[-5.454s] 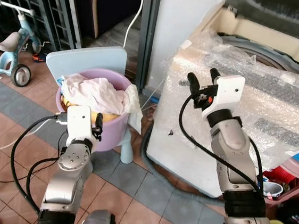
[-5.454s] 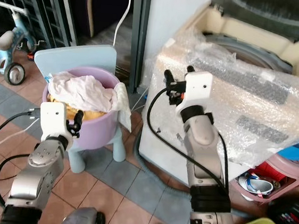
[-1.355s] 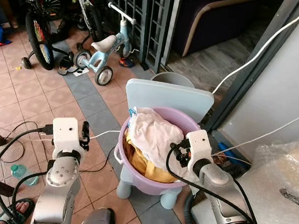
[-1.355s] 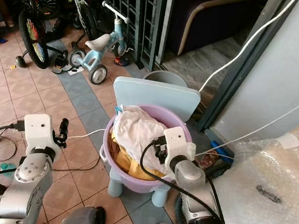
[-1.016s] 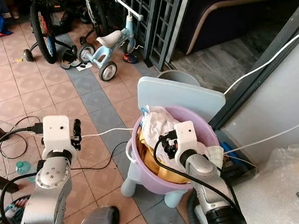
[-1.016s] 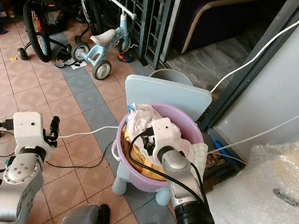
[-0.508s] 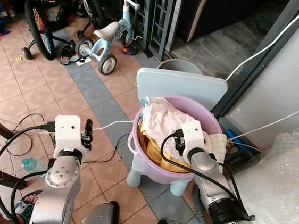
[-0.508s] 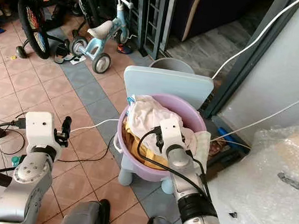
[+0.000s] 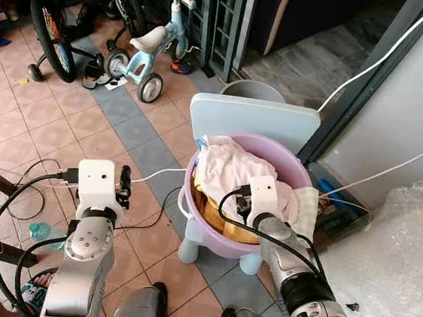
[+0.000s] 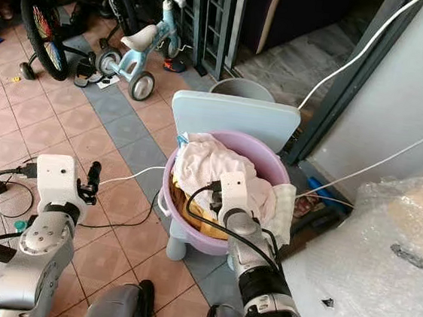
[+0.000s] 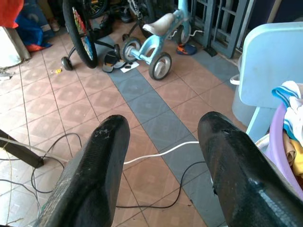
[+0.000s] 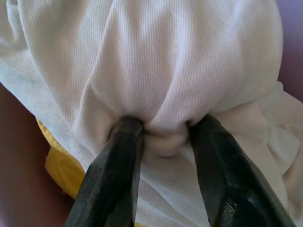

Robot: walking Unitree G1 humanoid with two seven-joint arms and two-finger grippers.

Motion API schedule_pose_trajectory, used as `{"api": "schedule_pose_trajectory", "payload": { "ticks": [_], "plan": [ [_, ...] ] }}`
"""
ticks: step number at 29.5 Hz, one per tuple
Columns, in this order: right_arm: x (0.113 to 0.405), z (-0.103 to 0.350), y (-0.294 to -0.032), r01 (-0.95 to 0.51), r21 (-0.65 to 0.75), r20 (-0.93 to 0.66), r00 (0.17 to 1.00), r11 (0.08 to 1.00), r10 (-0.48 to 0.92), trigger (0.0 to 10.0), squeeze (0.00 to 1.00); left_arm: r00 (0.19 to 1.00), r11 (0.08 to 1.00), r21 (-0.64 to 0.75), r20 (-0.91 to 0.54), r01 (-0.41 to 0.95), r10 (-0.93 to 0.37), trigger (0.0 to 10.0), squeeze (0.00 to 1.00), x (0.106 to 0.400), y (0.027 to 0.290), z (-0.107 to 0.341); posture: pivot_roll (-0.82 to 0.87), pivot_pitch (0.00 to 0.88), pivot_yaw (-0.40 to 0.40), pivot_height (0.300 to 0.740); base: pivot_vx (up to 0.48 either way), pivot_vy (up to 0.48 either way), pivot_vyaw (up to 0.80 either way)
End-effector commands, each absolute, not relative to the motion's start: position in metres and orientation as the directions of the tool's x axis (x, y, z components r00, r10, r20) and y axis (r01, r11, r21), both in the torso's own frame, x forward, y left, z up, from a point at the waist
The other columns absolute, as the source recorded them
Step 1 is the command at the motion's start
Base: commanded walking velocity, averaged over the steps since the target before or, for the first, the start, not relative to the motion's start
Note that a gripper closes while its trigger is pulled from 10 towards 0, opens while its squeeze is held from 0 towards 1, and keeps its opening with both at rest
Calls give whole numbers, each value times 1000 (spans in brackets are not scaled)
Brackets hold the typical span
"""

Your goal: Clothes washing

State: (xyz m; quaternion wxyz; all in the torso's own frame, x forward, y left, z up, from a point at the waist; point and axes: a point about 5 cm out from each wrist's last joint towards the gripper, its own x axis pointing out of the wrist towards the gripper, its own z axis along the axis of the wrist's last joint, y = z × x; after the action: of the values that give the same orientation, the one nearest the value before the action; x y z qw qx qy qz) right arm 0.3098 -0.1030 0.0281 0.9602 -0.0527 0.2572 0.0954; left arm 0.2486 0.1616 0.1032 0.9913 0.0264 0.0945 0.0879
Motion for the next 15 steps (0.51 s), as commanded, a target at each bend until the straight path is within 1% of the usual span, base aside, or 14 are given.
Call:
{"api": "schedule_pose_trajectory", "payload": {
  "ticks": [1, 9, 15],
  "plan": [
    [310, 26, -102, -201, -11, -517, 840, 980, 166, 0, 0, 960, 981, 82, -205, -178, 191, 10000, 0, 247, 163, 100, 125, 181, -6, 740, 0, 0, 0],
    [314, 28, -108, -176, 22, -516, 841, 984, 162, 0, 0, 959, 980, 70, -206, -186, 196, 10000, 0, 252, 160, 99, 108, 175, -19, 740, 0, 0, 0],
    [315, 27, -108, -173, 53, -519, 836, 983, 176, 0, 0, 958, 980, 64, -210, -186, 196, 10000, 0, 256, 158, 97, 97, 167, -28, 740, 0, 0, 0]
  ]
}}
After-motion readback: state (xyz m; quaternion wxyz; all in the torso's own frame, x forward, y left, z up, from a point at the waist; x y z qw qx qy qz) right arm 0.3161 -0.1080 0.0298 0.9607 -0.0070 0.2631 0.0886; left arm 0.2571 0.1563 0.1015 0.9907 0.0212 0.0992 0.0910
